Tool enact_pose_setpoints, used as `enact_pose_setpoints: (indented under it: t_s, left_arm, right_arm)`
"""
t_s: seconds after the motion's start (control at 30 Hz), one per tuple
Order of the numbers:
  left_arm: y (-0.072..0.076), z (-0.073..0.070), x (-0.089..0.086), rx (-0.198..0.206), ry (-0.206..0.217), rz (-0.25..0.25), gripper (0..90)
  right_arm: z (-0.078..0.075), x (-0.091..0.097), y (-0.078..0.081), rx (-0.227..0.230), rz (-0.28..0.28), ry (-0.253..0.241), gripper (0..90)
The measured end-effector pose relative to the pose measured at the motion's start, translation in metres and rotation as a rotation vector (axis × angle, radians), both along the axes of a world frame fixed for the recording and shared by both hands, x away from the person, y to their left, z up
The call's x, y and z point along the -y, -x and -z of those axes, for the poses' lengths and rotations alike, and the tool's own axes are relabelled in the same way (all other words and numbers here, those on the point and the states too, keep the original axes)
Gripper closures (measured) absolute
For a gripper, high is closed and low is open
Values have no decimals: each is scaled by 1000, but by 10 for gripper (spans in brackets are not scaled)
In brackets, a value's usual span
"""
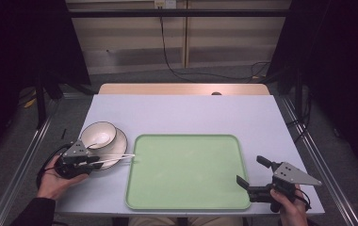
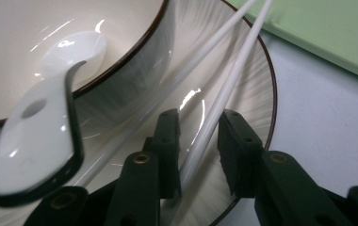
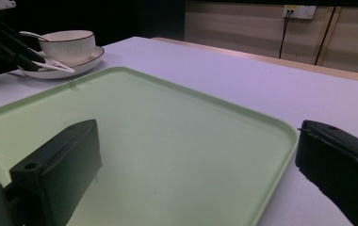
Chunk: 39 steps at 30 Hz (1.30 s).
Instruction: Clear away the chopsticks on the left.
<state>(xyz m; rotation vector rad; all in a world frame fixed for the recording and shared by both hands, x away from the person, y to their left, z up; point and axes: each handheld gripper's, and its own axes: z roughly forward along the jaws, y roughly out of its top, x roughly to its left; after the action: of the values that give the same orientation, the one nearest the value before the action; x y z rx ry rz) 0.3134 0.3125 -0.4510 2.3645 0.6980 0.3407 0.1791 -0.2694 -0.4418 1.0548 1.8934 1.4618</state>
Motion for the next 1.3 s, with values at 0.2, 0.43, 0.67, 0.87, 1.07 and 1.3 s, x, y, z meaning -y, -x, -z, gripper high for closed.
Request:
enact_pose_setpoints:
  t_s: [0.2,0.43,0.67,0.87,1.07,1.3]
  left_arm:
    - [-1,-2,3,-10,-22,50,787]
    - [-4,-4,3,-33,-33,80,829]
    - [-2,-6,4,-26,-26,84,850]
    - [0,-8,6,-28,7,59,851]
    - [7,-12,8,9,40,42,851]
    - [14,-16,9,27,85,9,850]
  right_arm:
    - [0,1,0,-3,6,-17,5]
    - [0,2,0,-8,4,-15,5]
    - [1,2,-1,-7,6,-17,5]
    - [1,2,-1,-7,5,-18,5]
    - [0,2,0,-6,4,-18,5]
    - [0,2,-1,-4,4,-18,5]
